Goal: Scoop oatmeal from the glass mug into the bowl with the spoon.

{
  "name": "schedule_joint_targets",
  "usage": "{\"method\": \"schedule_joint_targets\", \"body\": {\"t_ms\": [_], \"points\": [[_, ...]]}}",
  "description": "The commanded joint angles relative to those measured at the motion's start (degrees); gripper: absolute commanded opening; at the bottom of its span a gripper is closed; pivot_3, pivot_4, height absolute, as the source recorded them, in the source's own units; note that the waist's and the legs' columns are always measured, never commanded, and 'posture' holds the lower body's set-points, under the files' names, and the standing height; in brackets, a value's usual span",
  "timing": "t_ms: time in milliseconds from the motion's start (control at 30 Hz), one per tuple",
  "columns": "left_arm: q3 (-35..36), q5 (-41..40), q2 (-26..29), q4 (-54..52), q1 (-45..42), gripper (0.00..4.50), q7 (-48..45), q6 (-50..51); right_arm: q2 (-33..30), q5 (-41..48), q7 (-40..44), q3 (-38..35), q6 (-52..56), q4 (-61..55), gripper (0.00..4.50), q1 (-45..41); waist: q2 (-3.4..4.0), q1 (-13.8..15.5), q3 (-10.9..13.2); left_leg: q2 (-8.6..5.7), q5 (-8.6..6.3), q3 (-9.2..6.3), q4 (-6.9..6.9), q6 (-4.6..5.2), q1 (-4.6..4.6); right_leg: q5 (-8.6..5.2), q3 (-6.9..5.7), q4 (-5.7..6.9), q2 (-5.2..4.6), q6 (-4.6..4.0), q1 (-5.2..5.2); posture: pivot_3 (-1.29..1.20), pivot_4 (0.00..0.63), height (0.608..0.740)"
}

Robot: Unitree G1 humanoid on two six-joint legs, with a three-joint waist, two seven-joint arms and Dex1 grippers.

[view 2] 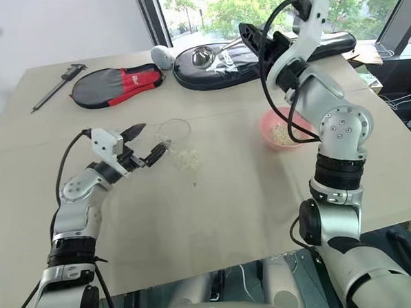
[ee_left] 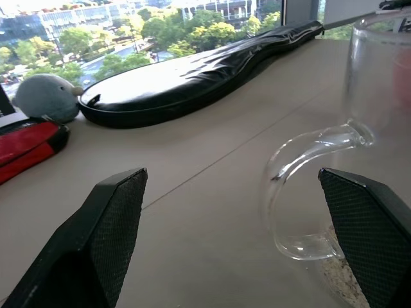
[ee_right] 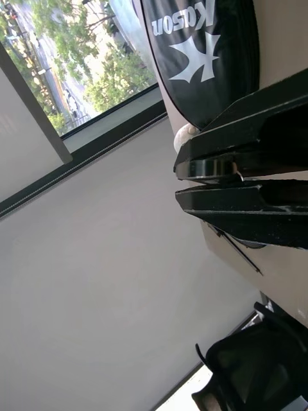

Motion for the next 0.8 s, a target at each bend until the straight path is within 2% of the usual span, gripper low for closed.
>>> {"method": "schedule_joint_targets", "body": {"t_ms": [33, 100, 233, 267, 300, 333, 533, 667, 800], "points": [[-1.0, 0.4, -0.5, 1.2, -1.7, 3.94, -0.9, -2.7, -0.5, 1.6, -0.1, -0.2, -0.2, -3.2, 0.0, -0.7, 0.0, 0.0, 0.0, 0.0, 0.0, 0.0, 0.0, 0.0, 0.0, 0.0, 0.0, 0.0, -0.04, 0.0, 0.0, 0.0, 0.15, 0.74], [-1.4, 0.5, -0.6, 2.1, -2.1, 3.3, -0.9, -3.3, -0.4, 1.8, -0.4, -0.1, -0.1, -3.6, 0.0, -0.6, 0.0, 0.0, 0.0, 0.0, 0.0, 0.0, 0.0, 0.0, 0.0, 0.0, 0.01, 0.0, -0.09, 0.0, 0.0, 0.0, 0.15, 0.74], [-1.6, 0.6, -1.4, 4.2, -3.0, 1.17, -0.3, -4.4, -0.3, 3.0, -0.8, 0.1, 0.8, -4.2, 0.0, -0.6, 0.0, -0.1, 0.0, 0.01, 0.0, 0.0, -0.01, 0.0, 0.0, 0.0, 0.03, 0.01, -0.12, 0.0, -0.03, 0.0, 0.15, 0.74], [-1.7, 0.7, -1.5, 4.7, -3.2, 0.88, 0.0, -4.6, -0.4, 3.2, -0.7, 0.3, 1.0, -4.3, 0.0, -0.5, 0.0, -0.1, 0.0, 0.01, 0.0, 0.0, 0.0, 0.0, 0.0, 0.0, 0.03, 0.02, -0.13, 0.0, -0.03, 0.0, 0.15, 0.74], [-1.8, 0.8, -1.7, 5.0, -3.3, 0.27, 0.1, -4.8, -0.4, 3.6, -0.6, 0.5, 1.4, -4.4, 0.0, -0.5, -0.01, 0.0, 0.0, 0.01, 0.0, 0.0, 0.0, 0.0, 0.0, 0.0, 0.03, 0.03, -0.13, 0.0, -0.03, 0.0, 0.15, 0.74], [-2.0, 0.9, -1.8, 5.0, -3.3, 0.13, 0.2, -5.0, -0.5, 4.3, -0.4, 0.8, 2.0, -4.7, 0.0, -0.4, -0.03, 0.0, 0.0, 0.01, 0.0, 0.0, 0.0, 0.01, 0.0, 0.0, 0.03, 0.03, -0.14, 0.0, -0.03, 0.0, 0.15, 0.74], [-2.5, 1.7, -2.2, 3.7, -3.0, 0.13, 1.4, -5.0, -3.2, 8.4, 3.5, 3.4, 6.9, -6.9, 0.0, 0.8, -0.02, 0.0, 0.0, 0.0, -0.01, -0.01, 0.01, 0.02, 0.02, 0.0, 0.03, 0.09, -0.15, 0.0, -0.01, 0.0, 0.15, 0.74], [-3.0, 1.7, -2.5, 1.6, -3.7, 0.13, 2.5, -4.6, -7.4, 11.6, 9.0, 6.4, 11.5, -9.7, 0.0, 2.6, -0.02, 0.1, 0.0, 0.0, -0.01, -0.01, 0.01, 0.03, 0.01, 0.0, 0.02, 0.07, -0.16, 0.0, -0.01, 0.0, 0.15, 0.74], [-3.5, 1.9, -2.6, -0.2, -5.3, 0.13, 3.7, -4.5, -12.7, 7.6, 15.0, 12.3, 12.4, -12.6, 0.0, 4.7, -0.02, 0.1, 0.0, -0.01, -0.02, -0.02, 0.02, 0.04, 0.0, 0.0, -0.01, 0.05, -0.16, 0.01, 0.0, 0.0, 0.15, 0.74]]}}
